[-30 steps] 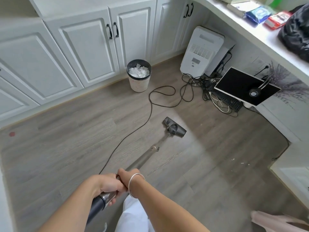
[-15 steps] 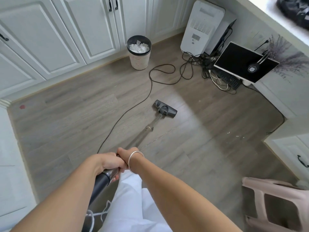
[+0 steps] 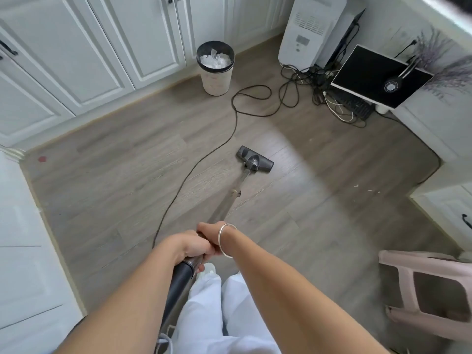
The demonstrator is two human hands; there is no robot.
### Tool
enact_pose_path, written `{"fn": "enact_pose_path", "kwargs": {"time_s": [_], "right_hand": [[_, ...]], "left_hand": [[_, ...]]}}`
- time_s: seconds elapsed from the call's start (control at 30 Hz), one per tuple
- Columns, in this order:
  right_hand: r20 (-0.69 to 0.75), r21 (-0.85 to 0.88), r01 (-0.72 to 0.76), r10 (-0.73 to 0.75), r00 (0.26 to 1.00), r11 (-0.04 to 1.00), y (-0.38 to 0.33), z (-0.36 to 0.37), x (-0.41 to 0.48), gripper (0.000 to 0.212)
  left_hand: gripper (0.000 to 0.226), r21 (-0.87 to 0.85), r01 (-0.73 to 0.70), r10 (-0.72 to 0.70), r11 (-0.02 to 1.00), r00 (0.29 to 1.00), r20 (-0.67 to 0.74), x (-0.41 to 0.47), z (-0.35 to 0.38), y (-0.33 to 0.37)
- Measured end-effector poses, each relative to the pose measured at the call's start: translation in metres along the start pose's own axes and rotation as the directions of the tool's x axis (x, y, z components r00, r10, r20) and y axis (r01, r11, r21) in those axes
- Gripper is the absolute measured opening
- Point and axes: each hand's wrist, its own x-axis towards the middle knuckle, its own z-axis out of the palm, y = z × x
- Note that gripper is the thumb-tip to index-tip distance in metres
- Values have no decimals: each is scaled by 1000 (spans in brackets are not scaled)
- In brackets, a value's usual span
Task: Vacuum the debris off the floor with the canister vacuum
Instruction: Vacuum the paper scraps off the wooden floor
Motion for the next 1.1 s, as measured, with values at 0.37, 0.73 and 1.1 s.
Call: {"fn": "enact_pose_path", "kwargs": {"time_s": [0.37,0.73,1.1], "right_hand": [[-149,85,27,-14,989,996,9,24,5,32],[-293,211,73,-8,956,975,-2,-77,-11,26],[-368,421,69,101,925,905,33,-247,-17,32]], "left_hand": [[11,-99,-71,72,993,997,4,9,-4,-23],[14,60,-216,212,975,975,68,15,20,80],[10,258,-245,191,935,957,218,41,111,237]]}}
